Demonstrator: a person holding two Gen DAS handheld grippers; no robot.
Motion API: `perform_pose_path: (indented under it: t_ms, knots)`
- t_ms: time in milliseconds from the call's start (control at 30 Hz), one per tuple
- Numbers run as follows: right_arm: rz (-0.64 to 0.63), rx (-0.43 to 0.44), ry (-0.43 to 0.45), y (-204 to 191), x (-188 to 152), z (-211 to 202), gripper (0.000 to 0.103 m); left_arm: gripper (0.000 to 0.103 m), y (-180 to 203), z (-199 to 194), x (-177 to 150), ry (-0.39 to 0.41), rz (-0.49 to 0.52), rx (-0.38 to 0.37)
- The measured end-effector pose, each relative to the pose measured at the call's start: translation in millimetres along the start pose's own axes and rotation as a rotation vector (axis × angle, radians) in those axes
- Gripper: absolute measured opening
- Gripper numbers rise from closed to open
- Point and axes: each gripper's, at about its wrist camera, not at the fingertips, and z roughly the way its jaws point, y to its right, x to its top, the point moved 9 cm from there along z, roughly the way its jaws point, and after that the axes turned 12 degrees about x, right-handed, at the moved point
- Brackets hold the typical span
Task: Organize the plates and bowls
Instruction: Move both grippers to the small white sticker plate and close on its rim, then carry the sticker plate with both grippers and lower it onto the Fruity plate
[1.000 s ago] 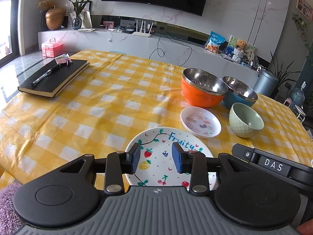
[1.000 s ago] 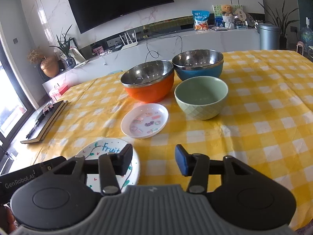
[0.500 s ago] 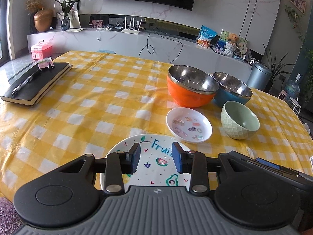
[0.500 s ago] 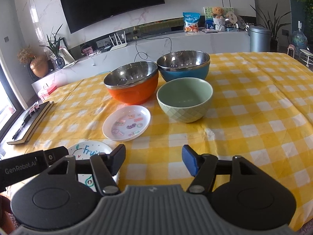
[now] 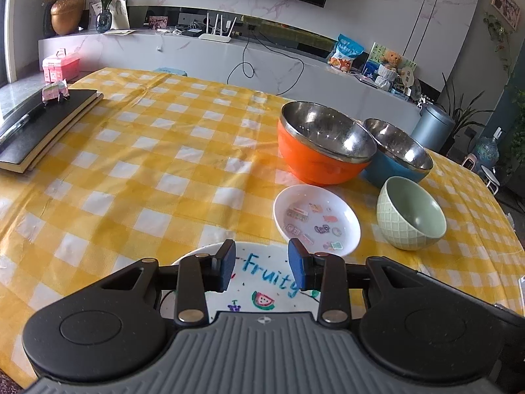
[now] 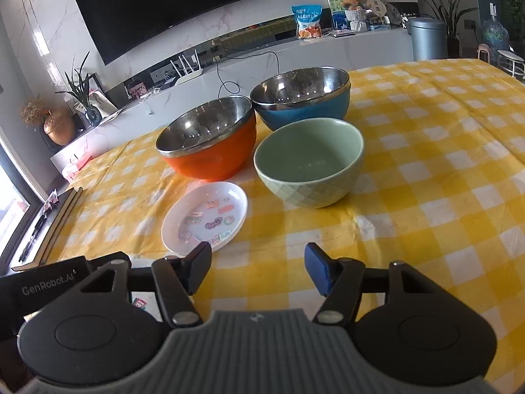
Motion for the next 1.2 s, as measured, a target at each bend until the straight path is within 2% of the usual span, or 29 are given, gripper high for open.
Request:
perform_pose_path:
  t_ms: [333, 467, 600, 733, 967, 1200]
  knots:
    - [0.031, 0.002, 0.003, 3.0, 14.4, 24.9, 0.051, 0.041, 12.4, 25.5, 17.8, -0.026, -0.037, -0.04]
    - [0.043, 0.014, 0.0, 2.3, 16.0, 33.3, 0.039, 0.041, 19.8, 36.5, 19.3, -0.046, -0.052, -0.062]
    - [0.054, 0.023, -0.009, 2.2, 18.0, 42.6, 0.025, 0.041, 24.1, 51.1, 18.5, -0.06, -0.026, -0.023]
    - [0.05, 0.035, -0.022, 0.3, 18.0, 52.6, 0.02, 0.033, 22.0, 61.5, 15.1, -0.079, -0.028, -0.018]
    - [0.058, 0.048, -0.041, 1.4, 15.2, 64.9, 0.007, 0.007, 25.5, 68.5, 13.4, -0.08, -0.007, -0.024]
    - [0.036, 0.048, -0.04, -3.3, 17.1, 62.7, 0.005, 0.005, 28.2, 58.0, 15.4, -0.054, 0.036, -0.006]
